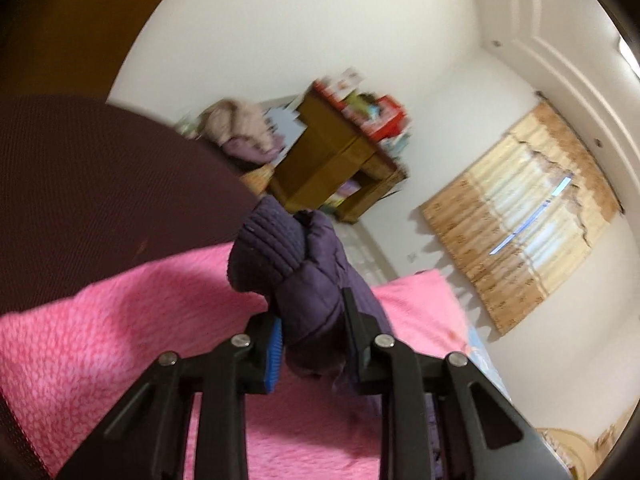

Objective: Fold large clothes

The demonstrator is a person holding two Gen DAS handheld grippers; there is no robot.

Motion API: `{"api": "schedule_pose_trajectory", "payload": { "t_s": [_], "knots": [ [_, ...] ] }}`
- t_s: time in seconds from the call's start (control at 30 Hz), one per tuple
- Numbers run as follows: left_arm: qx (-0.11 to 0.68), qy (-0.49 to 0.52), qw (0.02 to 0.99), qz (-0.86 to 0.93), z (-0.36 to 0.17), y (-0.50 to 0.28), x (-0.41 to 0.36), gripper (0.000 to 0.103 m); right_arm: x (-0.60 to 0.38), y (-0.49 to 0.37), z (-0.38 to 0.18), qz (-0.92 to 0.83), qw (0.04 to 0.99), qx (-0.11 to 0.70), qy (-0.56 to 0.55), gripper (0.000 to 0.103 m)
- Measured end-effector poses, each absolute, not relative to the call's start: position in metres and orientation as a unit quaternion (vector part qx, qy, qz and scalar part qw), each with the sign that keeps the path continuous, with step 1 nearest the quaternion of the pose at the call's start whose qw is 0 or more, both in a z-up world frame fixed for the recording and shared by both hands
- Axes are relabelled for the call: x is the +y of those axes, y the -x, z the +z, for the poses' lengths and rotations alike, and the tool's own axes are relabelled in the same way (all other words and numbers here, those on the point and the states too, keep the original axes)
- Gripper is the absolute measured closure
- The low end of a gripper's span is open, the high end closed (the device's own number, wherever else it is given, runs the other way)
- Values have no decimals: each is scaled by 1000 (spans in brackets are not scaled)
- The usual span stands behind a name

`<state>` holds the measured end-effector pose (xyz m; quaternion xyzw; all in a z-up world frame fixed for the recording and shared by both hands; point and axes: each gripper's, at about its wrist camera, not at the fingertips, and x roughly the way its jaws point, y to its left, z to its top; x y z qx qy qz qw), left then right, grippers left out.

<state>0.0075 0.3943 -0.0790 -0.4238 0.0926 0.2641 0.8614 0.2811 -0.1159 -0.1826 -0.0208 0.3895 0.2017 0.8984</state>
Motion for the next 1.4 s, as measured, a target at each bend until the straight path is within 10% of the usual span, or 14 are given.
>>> {"api": "schedule_pose_trajectory", "payload": {
  "t_s": [0.57, 0.97, 1.07, 1.2, 1.4],
  "knots": [
    [31, 251, 966, 46, 69, -97, 245, 77, -180, -248, -123, 191, 918, 337, -85, 26],
    [185, 175, 956, -144, -3, -187, 62, 93, -250, -221, -123, 167, 913, 342, -144, 24],
    [215, 141, 956, -142, -25, -175, 55, 77, -259, -225, -125, 174, 906, 356, -148, 18],
    [217, 127, 965, -70, -34, -151, 90, 20, -240, -240, -117, 208, 898, 363, -139, 17],
    [266, 135, 954, 12, -71, -133, 138, 19, -162, -283, -97, 303, 863, 385, -122, 17]
  ]
}}
